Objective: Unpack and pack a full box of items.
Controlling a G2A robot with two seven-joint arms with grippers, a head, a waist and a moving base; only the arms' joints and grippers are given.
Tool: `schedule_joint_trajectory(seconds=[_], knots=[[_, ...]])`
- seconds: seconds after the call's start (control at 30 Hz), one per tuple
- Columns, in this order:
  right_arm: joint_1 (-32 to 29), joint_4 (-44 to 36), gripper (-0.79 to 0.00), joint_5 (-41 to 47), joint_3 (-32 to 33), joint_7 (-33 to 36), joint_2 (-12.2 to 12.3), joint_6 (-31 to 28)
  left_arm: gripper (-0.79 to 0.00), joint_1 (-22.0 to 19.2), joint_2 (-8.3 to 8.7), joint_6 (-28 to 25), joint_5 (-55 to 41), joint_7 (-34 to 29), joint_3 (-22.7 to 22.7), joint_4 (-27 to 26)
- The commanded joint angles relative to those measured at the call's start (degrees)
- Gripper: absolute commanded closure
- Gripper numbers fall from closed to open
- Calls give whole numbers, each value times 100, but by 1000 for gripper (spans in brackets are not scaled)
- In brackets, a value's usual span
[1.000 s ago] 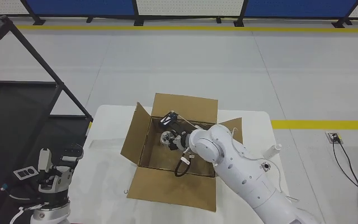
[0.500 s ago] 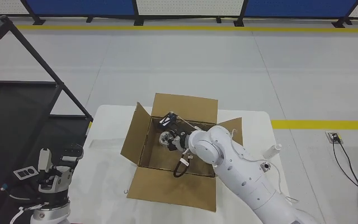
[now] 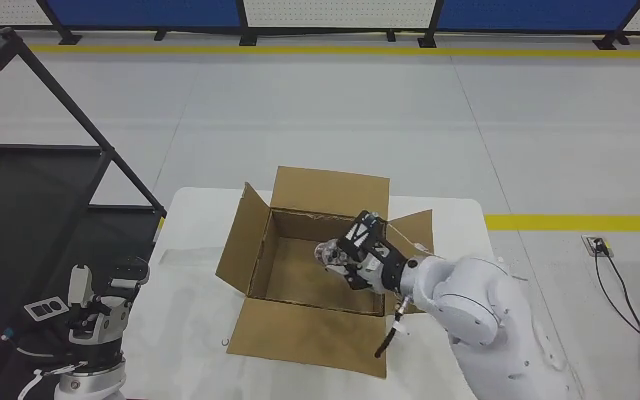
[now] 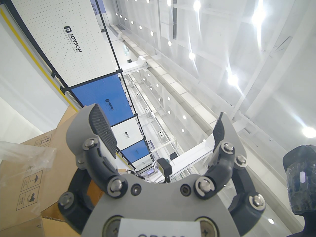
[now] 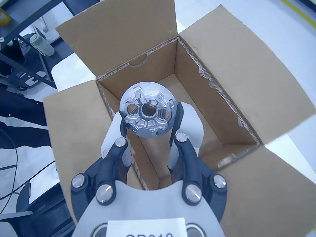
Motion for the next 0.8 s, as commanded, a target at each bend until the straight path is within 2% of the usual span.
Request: schedule_joint_trajectory(seconds=[0.0, 0.1, 0.2, 0.33, 0.43, 0.53, 0.6, 0.77], knots=[[-670, -834, 0, 61, 638, -3, 90, -83, -785, 0, 0, 0, 0, 0, 0, 0], [-1583, -1686, 0, 135, 1591, -262, 185, -68, -785, 0, 0, 0, 0, 0, 0, 0], [-2464, -2188, 0, 414, 2559, -642, 235, -70, -785, 0, 0, 0, 0, 0, 0, 0], [-3445, -2335, 0, 764, 3659, -1055, 262, -134, -785, 0, 0, 0, 0, 0, 0, 0], [-4015, -2240, 0, 941, 4149, -1284, 257, -16, -785, 0, 0, 0, 0, 0, 0, 0], [-4306, -1931, 0, 1017, 4334, -1300, 270, 19, -785, 0, 0, 0, 0, 0, 0, 0], [-4312, -1684, 0, 858, 4298, -1059, 297, 145, -785, 0, 0, 0, 0, 0, 0, 0], [-3709, -816, 0, 529, 3809, -118, 407, 342, -785, 0, 0, 0, 0, 0, 0, 0]])
